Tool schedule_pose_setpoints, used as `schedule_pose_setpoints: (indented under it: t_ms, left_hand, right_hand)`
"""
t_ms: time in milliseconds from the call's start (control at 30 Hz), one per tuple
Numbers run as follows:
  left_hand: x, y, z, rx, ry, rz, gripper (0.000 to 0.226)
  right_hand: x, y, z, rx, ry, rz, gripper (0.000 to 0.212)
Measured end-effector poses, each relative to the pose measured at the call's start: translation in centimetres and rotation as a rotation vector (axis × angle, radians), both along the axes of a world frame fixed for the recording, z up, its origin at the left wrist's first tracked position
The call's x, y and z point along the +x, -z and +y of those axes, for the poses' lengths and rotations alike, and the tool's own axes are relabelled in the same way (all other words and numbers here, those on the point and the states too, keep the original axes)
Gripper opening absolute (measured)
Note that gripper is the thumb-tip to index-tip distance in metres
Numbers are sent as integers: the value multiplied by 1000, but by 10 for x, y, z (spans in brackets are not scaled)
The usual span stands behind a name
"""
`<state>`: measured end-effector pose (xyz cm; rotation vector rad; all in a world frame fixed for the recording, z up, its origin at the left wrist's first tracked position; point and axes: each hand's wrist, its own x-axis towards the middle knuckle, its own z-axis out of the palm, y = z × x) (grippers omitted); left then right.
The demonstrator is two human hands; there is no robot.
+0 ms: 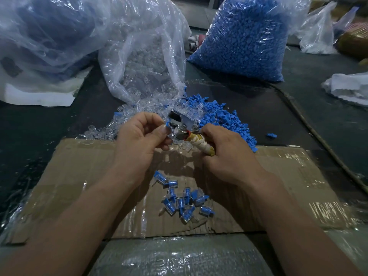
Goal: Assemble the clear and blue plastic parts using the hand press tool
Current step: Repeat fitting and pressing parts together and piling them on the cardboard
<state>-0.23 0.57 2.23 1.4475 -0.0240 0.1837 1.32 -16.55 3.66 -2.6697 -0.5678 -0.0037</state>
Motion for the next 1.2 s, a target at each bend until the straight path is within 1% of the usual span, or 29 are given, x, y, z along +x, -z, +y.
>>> schedule_pose_setpoints:
  t_ms: [300, 433, 467, 600, 700, 767, 833, 900, 1033, 1133, 1200]
  left_hand:
    - [-2, -2, -2, 40, -32, -7, 21]
    - [-1, -4, -1, 63, -45, -1, 21]
    - [-1, -3, -1, 66, -47, 12, 21]
    - [1, -3, 2, 12, -81, 73, 16]
    - [2, -7, 6, -16, -107, 99, 17]
    - [0, -10, 6, 11, -16, 142, 12]
    - [-4, -13, 7, 53, 138, 176, 12]
    - [-7, -14, 7, 142, 291, 185, 13]
    - [-8, -14, 5, 339, 494, 178, 5]
    - [-9, -12, 5, 481, 628, 138, 19]
    - [-9, -12, 6, 473, 651, 128, 25]
  right_hand:
    - [-1, -1, 3, 9, 28, -38, 18]
    - [-1, 2, 3, 12, 36, -57, 19]
    - [-1, 3, 3, 3, 41, -58, 19]
    - [2, 5, -5, 12, 67, -75, 36]
    - [6, 5, -11, -24, 113, -56, 38]
    - [8, 6, -14, -55, 139, -55, 36]
    - [8, 6, -15, -73, 150, -58, 32]
    - [8, 5, -15, -76, 154, -52, 32]
    - [6, 2, -13, -94, 153, -32, 45]
    - [4, 2, -11, -106, 132, -25, 50]
    - [3, 1, -10, -109, 120, -20, 51]
